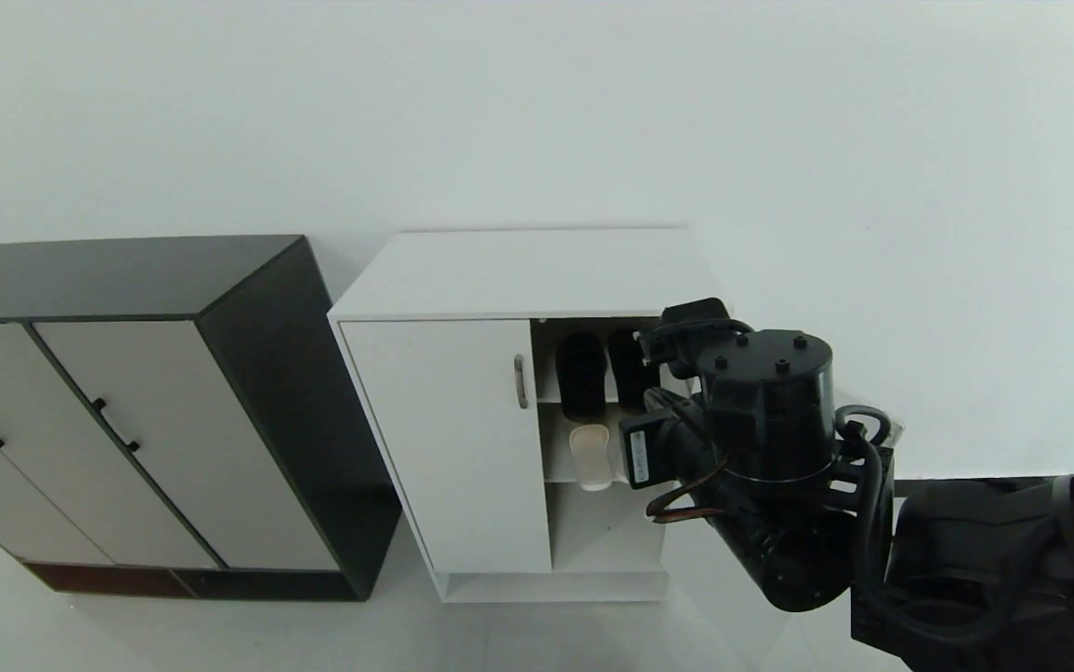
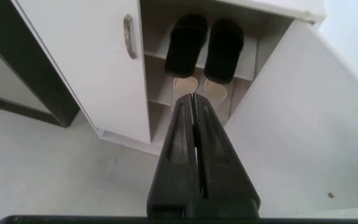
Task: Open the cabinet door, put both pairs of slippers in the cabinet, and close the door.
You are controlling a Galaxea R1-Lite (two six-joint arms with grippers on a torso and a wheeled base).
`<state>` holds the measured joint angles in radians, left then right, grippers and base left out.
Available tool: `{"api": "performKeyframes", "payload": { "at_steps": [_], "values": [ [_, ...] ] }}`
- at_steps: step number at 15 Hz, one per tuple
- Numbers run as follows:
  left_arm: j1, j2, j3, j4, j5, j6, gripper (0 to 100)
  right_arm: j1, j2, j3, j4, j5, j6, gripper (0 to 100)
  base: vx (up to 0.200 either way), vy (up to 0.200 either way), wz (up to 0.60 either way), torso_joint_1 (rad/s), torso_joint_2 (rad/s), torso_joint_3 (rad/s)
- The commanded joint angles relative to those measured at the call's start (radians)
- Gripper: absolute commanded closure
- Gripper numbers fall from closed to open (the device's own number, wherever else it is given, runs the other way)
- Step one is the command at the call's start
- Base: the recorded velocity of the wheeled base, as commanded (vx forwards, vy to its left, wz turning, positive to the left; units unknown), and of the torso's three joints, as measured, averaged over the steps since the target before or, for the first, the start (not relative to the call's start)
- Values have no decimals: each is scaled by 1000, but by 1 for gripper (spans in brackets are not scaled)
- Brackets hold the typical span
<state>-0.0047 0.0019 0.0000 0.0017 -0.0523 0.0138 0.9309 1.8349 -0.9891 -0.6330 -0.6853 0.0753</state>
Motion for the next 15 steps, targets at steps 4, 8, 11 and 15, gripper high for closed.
{"api": "performKeyframes", "payload": {
  "at_steps": [4,8,11,15],
  "values": [
    [0,1,0,0,0,0,100,-14,0,0,-2,-2,0,100,0,0,0,261,-586,-320],
    [0,1,0,0,0,0,100,-23,3,0,-2,-2,-2,100,0,0,0,57,-123,-64],
    [0,1,0,0,0,0,100,-33,21,-2,-2,0,-6,100,0,0,-200,2,1,1],
    [0,1,0,0,0,-2,100,-47,24,-5,-2,-2,-8,100,0,0,-600,5,0,4]
  ]
}}
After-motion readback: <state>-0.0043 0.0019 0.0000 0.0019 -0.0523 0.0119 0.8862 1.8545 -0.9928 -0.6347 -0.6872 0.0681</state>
